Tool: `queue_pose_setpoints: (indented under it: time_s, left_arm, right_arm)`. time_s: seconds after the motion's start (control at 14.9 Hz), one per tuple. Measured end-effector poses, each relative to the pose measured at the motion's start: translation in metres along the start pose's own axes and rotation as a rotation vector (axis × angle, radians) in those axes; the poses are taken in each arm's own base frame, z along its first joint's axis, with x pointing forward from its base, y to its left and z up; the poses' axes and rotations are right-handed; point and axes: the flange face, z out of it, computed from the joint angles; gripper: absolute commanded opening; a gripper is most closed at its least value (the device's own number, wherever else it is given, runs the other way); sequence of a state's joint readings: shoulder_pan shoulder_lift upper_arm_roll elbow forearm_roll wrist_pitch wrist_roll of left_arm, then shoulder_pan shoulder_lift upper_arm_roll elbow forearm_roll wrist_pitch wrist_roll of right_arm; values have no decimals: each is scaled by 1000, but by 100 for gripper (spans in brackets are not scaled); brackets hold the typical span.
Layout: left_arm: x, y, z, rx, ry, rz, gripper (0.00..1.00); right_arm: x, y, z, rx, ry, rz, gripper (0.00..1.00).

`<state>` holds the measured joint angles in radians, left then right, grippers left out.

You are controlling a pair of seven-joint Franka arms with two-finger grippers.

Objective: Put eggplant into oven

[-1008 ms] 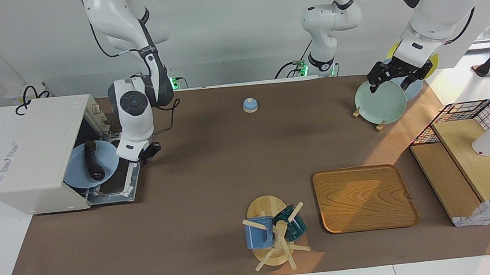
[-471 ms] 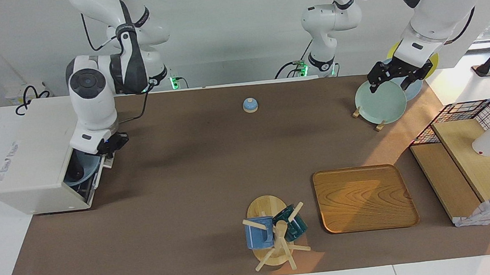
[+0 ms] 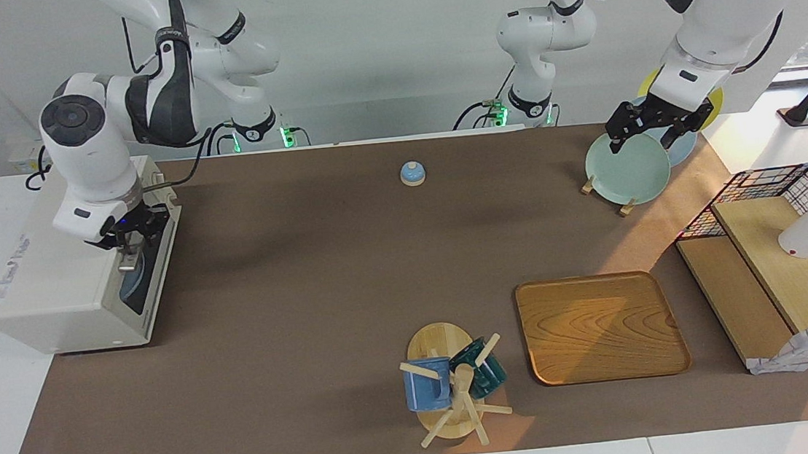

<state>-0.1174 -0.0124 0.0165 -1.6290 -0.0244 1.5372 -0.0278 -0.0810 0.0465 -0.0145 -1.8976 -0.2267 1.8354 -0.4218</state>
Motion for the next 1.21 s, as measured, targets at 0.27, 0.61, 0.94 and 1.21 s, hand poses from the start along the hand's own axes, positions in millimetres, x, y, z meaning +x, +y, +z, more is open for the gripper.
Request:
queue_pose_setpoints:
  time_s: [0.27,0.61,0.94,1.21]
  left_arm:
    - [0,0,0,0,0,0,100]
    - [0,0,0,0,0,0,100]
    - [0,0,0,0,0,0,100]
    - [0,0,0,0,0,0,100]
  right_arm:
    - [-3,-4,-60,112,57,89,100]
    - [-10,-32,-134,171,26,239,100]
    - [-7,-32,-133,193,10,277,100]
    - [-13,-23,-129,197,3,300,100]
